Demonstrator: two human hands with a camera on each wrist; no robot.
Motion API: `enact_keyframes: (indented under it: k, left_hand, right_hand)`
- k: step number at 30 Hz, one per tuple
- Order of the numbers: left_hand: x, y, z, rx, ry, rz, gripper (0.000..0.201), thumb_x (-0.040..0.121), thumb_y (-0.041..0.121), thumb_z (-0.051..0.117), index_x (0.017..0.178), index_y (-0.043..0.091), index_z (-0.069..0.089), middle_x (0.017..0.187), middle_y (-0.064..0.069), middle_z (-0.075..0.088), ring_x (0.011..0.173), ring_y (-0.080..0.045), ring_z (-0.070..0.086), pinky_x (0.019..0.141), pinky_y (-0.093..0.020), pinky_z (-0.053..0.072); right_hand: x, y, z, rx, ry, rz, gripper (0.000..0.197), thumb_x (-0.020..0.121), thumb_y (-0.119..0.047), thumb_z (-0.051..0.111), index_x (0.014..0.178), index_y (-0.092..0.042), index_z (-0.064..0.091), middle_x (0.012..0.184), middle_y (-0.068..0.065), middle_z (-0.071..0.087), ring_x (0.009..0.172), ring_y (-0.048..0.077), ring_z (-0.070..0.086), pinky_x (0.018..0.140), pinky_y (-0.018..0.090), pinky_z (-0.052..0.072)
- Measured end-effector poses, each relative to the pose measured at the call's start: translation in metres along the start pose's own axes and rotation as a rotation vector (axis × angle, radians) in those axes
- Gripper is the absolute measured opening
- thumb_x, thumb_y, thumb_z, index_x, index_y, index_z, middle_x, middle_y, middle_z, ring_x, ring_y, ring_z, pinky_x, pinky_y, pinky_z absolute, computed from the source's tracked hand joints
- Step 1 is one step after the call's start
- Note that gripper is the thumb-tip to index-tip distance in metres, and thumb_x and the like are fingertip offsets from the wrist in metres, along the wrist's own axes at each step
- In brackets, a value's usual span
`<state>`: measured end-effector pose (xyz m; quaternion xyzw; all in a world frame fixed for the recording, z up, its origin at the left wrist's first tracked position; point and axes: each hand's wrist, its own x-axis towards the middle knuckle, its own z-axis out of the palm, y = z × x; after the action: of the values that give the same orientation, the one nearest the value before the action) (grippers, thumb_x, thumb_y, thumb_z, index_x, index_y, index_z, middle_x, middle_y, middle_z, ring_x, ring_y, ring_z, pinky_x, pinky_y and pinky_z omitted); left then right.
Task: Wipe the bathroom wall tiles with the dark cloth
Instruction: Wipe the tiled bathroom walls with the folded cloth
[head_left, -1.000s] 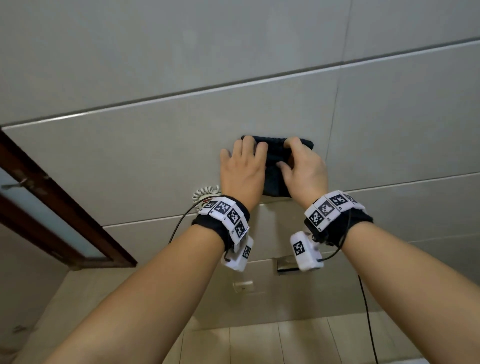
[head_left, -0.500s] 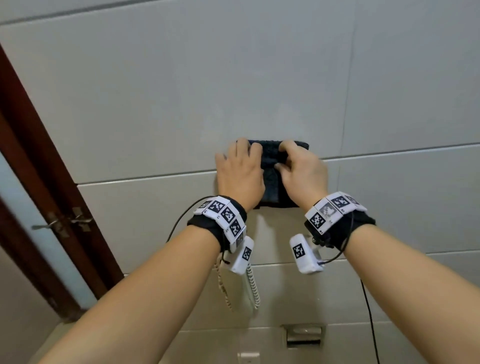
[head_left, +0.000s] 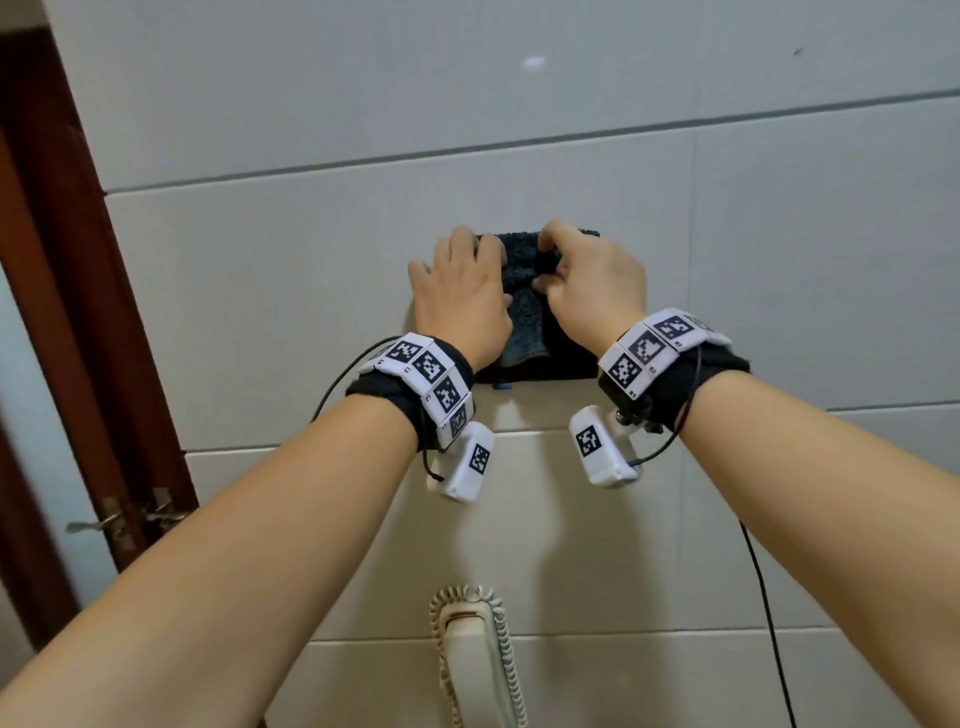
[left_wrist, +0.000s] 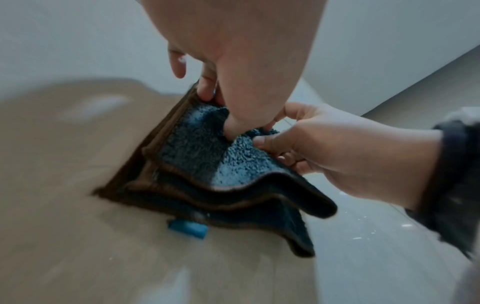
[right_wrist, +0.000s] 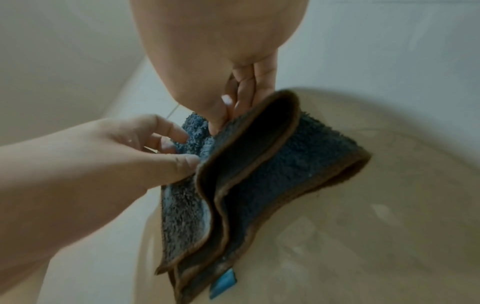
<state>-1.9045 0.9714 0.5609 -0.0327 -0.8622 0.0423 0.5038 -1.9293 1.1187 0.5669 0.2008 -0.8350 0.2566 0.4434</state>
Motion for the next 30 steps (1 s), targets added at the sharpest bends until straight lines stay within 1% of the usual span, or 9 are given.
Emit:
enact_keyframes:
  k: [4,9,13,16,18,20,23,25,30]
  left_hand:
    - [0.002,0.003,-0.010,0.064,0.079,0.080,0.041,0.085,0.036,0.065,0.122,0.021,0.051,0.120,-0.007,0.047,0.106,-0.028,0.046,0.079,-0.040,0.032]
    - [0.001,-0.008,-0.010,0.145,0.067,0.210,0.066,0.081,0.039,0.068,0.142,0.025,0.046,0.145,-0.011,0.043,0.124,-0.030,0.044,0.087,-0.046,0.038]
    - [0.015,-0.005,-0.017,0.192,0.003,0.233,0.063,0.096,0.046,0.048,0.154,0.028,0.028,0.164,-0.008,0.017,0.145,-0.027,0.026,0.105,-0.054,0.030]
    - [0.026,0.003,-0.021,0.169,0.022,0.188,0.061,0.099,0.046,0.040,0.155,0.029,0.023,0.165,-0.007,0.015,0.145,-0.026,0.025,0.108,-0.054,0.027]
    - [0.032,0.009,-0.020,0.164,0.026,0.164,0.062,0.100,0.046,0.037,0.156,0.030,0.018,0.166,-0.007,0.009,0.149,-0.026,0.018,0.109,-0.055,0.025]
    - [0.039,0.014,-0.018,0.174,0.010,0.157,0.062,0.101,0.047,0.032,0.157,0.031,0.010,0.167,-0.007,-0.001,0.153,-0.025,0.007,0.112,-0.056,0.021]
    - [0.051,0.019,-0.019,0.193,0.001,0.149,0.062,0.103,0.048,0.028,0.158,0.032,0.003,0.167,-0.005,-0.009,0.154,-0.024,-0.001,0.114,-0.057,0.017]
    - [0.059,0.019,-0.019,0.192,0.011,0.149,0.063,0.103,0.048,0.027,0.158,0.032,0.002,0.167,-0.004,-0.011,0.154,-0.023,-0.003,0.115,-0.058,0.014]
    - [0.080,0.019,-0.026,0.185,0.024,0.142,0.062,0.104,0.048,0.025,0.158,0.033,-0.001,0.167,-0.003,-0.012,0.154,-0.021,-0.005,0.116,-0.062,0.011]
  right_hand:
    - [0.018,-0.003,-0.008,-0.009,0.027,0.021,0.024,0.086,-0.024,0.065,0.107,-0.027,0.053,0.084,-0.004,0.062,0.083,0.025,0.059,0.064,0.030,0.035]
    - [0.034,-0.009,-0.024,-0.052,0.074,0.010,0.024,0.089,-0.024,0.063,0.111,-0.025,0.054,0.094,0.001,0.066,0.091,0.027,0.061,0.067,0.033,0.042]
    - [0.055,-0.009,-0.041,-0.041,0.148,0.024,0.028,0.088,-0.022,0.063,0.115,-0.022,0.054,0.107,0.004,0.062,0.096,0.029,0.060,0.072,0.036,0.047]
    - [0.049,-0.008,-0.043,-0.063,0.117,-0.045,0.045,0.086,-0.021,0.061,0.130,-0.021,0.049,0.120,0.010,0.048,0.104,0.032,0.052,0.081,0.043,0.049]
    - [0.033,-0.004,-0.039,-0.199,0.045,-0.127,0.063,0.084,-0.028,0.064,0.143,-0.022,0.040,0.130,0.013,0.040,0.115,0.032,0.043,0.093,0.045,0.044]
    - [0.022,0.006,-0.035,-0.341,-0.007,-0.177,0.075,0.087,-0.037,0.063,0.152,-0.024,0.028,0.150,0.015,0.028,0.129,0.034,0.033,0.106,0.044,0.036]
    - [0.025,0.021,-0.038,-0.462,-0.015,-0.180,0.073,0.096,-0.048,0.049,0.156,-0.026,0.015,0.164,0.012,0.000,0.147,0.032,0.011,0.117,0.043,0.019]
    - [0.034,0.025,-0.044,-0.499,-0.007,-0.186,0.066,0.099,-0.051,0.039,0.157,-0.028,0.015,0.165,0.009,-0.003,0.150,0.031,0.000,0.119,0.043,0.013]
    - [0.056,0.021,-0.056,-0.505,0.015,-0.174,0.064,0.102,-0.049,0.030,0.157,-0.025,0.006,0.165,0.005,0.000,0.151,0.028,-0.001,0.121,0.046,0.007]
